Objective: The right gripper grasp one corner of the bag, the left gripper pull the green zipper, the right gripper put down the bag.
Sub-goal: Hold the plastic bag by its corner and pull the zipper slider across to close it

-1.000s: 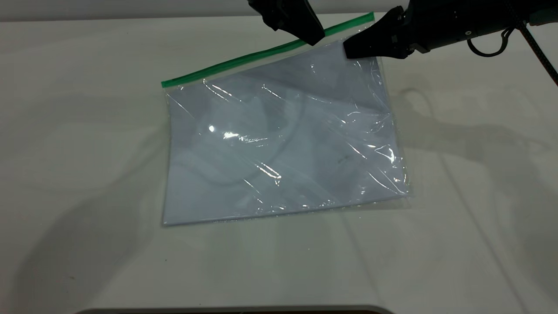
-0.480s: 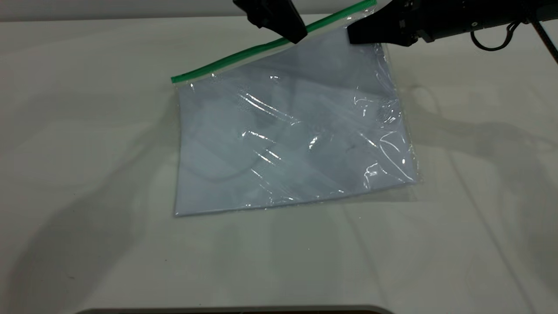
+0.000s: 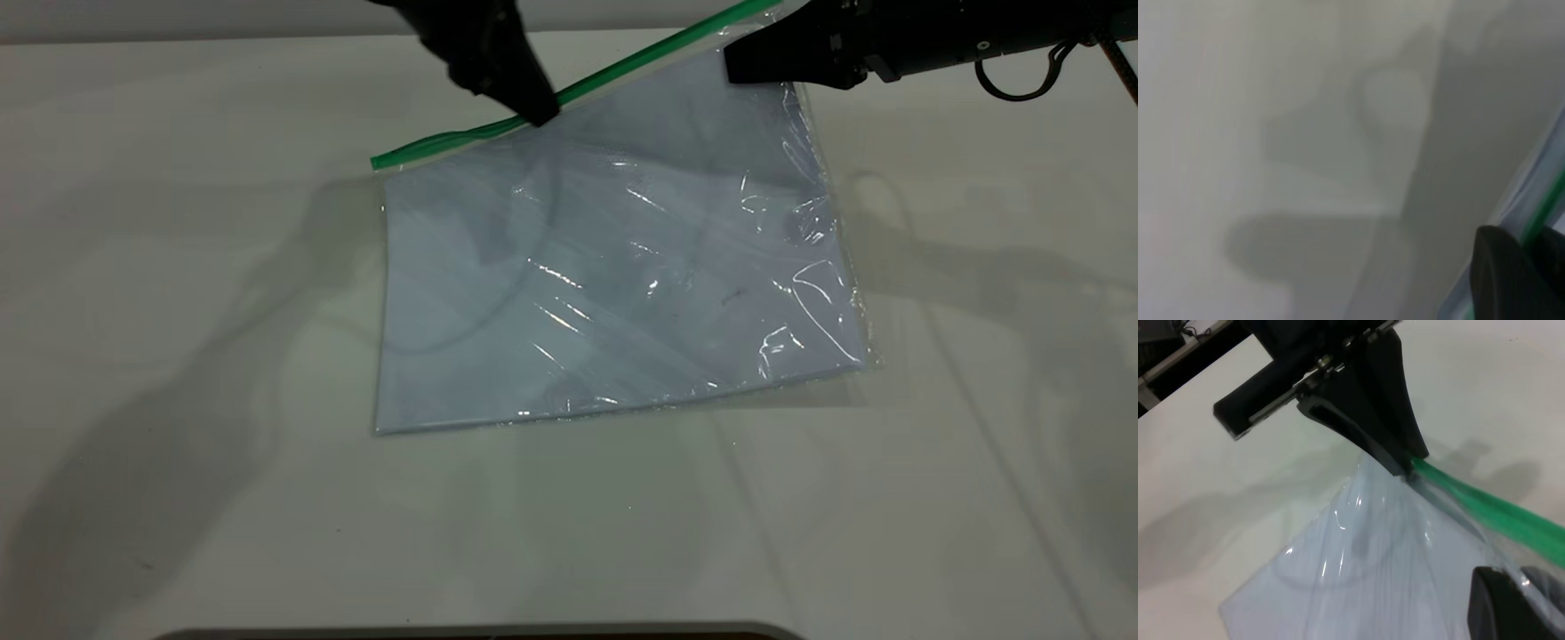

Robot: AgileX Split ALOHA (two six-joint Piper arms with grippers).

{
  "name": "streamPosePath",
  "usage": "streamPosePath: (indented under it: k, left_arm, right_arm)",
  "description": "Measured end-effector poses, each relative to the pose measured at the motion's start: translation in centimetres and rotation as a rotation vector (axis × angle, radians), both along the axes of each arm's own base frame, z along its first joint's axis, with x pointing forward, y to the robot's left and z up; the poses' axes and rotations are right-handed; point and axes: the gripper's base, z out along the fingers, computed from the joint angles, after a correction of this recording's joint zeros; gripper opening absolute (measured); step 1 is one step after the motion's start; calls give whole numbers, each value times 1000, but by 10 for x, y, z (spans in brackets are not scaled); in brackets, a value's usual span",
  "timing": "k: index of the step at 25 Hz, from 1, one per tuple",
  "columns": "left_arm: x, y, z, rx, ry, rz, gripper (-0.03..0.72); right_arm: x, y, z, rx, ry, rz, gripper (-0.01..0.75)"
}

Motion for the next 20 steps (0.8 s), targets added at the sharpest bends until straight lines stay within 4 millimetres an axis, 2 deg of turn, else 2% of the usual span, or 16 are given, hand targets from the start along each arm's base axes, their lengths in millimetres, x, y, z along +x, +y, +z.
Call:
streamPosePath:
  k: [9, 20]
  left_arm:
    - [11, 48, -16, 75, 65, 95, 102]
    - [15, 75, -21, 173, 95, 154, 103]
  right_arm:
    - [2, -2, 1, 13, 0, -26, 33]
    - [2, -3, 1, 16, 1, -31, 33]
